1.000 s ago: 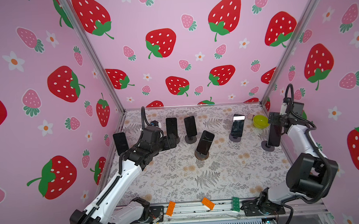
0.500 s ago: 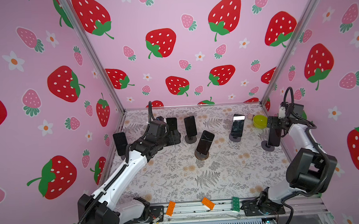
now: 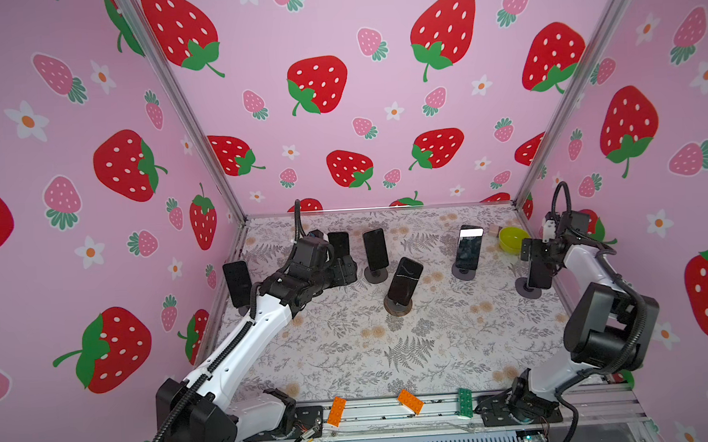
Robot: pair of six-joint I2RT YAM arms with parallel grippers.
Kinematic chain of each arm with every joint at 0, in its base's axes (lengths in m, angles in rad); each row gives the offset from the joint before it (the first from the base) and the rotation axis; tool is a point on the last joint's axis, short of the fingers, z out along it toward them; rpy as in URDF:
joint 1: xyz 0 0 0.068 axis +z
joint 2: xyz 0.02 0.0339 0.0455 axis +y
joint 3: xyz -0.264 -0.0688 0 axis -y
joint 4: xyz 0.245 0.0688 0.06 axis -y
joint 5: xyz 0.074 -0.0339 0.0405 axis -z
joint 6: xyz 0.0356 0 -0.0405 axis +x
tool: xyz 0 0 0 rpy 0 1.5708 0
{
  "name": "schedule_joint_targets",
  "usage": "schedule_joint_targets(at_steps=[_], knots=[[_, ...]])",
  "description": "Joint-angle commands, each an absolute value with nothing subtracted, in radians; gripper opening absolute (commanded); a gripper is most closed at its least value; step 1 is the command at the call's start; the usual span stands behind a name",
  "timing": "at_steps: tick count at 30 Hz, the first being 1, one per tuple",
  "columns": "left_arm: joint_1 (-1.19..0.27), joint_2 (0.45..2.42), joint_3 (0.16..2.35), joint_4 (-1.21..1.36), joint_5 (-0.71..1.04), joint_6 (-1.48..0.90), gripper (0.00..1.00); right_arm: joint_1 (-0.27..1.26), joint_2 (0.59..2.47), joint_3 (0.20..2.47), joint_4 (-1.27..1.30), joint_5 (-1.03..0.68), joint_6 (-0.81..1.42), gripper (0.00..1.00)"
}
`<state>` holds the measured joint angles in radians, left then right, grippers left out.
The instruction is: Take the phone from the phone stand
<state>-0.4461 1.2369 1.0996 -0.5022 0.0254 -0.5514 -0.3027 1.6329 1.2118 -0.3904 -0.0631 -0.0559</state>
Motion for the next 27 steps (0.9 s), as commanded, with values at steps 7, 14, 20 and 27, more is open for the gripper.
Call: schedule_joint_targets(at_steps=[7, 14, 20, 27], knots=[[-0.45, 1.232, 1.139, -0.515, 0.0, -0.572, 1.0, -0.308, 1.667, 1.165, -0.405, -0.07, -0.088, 0.93], [-0.45, 1.231, 1.137, -0.51, 0.0, -0.568, 1.0, -0.304, 1.65, 1.162, -0.399, -0.003, -0.097, 0.88], [-0.453, 1.216, 1.113, -0.487, 0.003, -0.58, 1.0, -0.304, 1.626, 1.141, -0.375, 0.011, -0.1, 0.82], [-0.451, 1.203, 1.111, -0.494, 0.002, -0.58, 1.0, -0.305, 1.587, 1.119, -0.342, 0.012, -0.107, 0.73]])
